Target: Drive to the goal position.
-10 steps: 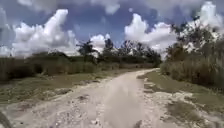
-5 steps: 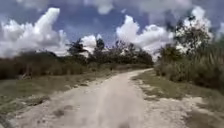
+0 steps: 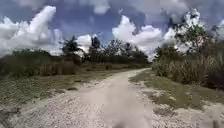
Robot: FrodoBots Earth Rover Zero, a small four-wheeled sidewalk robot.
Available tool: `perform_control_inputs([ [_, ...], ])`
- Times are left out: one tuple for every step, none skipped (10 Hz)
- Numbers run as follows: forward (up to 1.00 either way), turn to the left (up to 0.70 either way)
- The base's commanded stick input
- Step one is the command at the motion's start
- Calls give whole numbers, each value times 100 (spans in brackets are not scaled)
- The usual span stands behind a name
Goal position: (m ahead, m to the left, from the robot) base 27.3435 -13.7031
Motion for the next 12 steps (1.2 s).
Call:
perform_control_inputs([
  [100, 0],
  [100, 0],
  [100, 0],
  [100, 0],
  [100, 0],
  [100, 0],
  [100, 0],
  [100, 0],
  [100, 0],
  [100, 0],
  [100, 0],
  [100, 0],
])
